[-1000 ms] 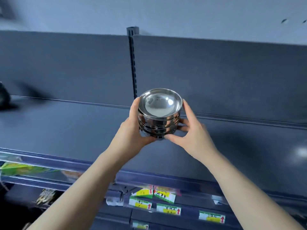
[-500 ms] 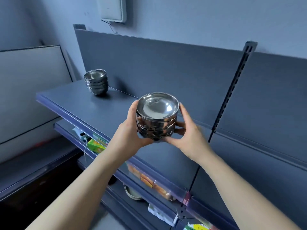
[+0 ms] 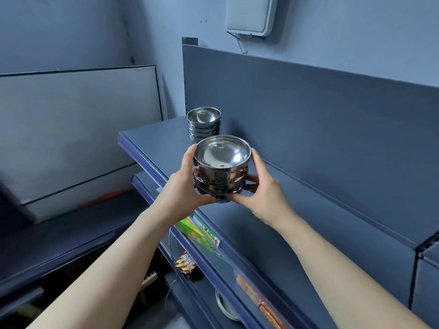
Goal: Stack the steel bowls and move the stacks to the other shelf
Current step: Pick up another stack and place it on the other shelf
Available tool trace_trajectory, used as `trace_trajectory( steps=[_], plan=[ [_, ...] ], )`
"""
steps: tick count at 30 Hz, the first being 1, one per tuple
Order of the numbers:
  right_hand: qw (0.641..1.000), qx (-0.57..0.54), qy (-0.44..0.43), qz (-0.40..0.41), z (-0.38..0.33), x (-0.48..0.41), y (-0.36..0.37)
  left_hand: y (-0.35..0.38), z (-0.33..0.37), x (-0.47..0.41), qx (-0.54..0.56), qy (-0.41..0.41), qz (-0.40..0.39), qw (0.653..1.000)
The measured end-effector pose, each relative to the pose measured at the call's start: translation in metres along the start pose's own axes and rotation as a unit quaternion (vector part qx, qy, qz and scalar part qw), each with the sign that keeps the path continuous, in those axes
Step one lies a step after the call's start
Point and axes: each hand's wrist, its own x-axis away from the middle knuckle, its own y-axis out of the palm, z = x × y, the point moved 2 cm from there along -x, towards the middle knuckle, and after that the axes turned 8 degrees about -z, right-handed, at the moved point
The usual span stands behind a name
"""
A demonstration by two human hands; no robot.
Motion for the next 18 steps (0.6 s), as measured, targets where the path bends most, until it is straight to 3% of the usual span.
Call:
trace_trajectory(
  steps=[10, 18],
  plan=[
    [0.998, 0.012, 0.04, 0.036, -0.023, -0.1, 0.081, -0.077, -0.094, -0.076, -0.005, 0.008, -0.062, 0.998],
    [0.994, 0.029, 0.075, 0.078, -0.024, -0.145, 0.117, -0.097, -0.146, -0.127, -0.007, 0.007, -0.114, 0.993]
  ],
)
